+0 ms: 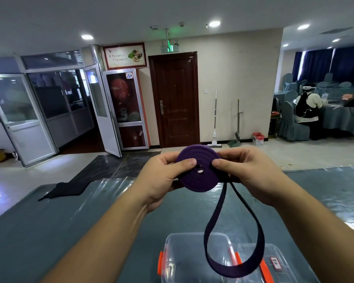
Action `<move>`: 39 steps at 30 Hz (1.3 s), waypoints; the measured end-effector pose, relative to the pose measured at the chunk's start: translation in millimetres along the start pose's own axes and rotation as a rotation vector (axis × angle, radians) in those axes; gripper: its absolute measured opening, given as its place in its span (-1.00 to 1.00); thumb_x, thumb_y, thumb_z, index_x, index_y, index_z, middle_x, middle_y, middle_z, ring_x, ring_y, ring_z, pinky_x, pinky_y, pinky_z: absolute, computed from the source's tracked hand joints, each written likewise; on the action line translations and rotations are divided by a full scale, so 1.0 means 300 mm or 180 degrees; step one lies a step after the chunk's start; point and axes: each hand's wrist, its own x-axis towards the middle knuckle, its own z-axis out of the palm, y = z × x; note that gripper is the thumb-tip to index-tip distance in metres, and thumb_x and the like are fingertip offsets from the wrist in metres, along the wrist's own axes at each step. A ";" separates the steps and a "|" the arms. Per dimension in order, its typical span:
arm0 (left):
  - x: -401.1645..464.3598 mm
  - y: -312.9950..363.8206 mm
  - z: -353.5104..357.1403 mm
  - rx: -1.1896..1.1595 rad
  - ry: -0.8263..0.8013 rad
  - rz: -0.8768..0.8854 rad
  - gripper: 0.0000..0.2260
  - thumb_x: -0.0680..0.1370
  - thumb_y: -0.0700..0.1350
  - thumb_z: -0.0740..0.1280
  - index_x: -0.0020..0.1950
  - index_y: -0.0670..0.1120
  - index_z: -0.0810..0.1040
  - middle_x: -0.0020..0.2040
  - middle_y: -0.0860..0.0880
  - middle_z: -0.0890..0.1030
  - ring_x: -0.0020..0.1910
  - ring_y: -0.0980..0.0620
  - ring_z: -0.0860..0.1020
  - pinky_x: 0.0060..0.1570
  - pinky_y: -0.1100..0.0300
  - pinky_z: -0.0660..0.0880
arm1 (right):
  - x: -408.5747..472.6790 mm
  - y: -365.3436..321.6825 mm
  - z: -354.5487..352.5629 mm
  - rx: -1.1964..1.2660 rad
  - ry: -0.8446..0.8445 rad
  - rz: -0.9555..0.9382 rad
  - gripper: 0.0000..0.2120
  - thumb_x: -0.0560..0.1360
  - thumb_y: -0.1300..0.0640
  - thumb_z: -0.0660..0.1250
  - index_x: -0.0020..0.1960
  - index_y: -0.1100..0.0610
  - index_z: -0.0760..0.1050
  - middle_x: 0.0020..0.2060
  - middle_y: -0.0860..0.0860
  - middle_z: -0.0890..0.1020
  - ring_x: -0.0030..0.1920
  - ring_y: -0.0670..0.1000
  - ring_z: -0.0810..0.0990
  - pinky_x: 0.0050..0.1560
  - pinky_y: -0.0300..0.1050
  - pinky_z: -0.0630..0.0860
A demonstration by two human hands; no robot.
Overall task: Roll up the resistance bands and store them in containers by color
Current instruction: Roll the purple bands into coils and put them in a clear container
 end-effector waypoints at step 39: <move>0.005 -0.002 -0.024 0.0043 -0.0251 -0.0050 -0.62 0.43 -0.10 0.54 0.24 -0.13 0.68 0.10 -0.20 0.74 0.05 -0.15 0.74 -0.05 0.11 0.67 | -0.017 -0.007 -0.023 0.0148 -0.0090 0.0021 -0.70 0.41 0.16 0.47 0.14 0.13 0.72 0.03 0.15 0.77 0.04 0.13 0.77 -0.03 -0.19 0.68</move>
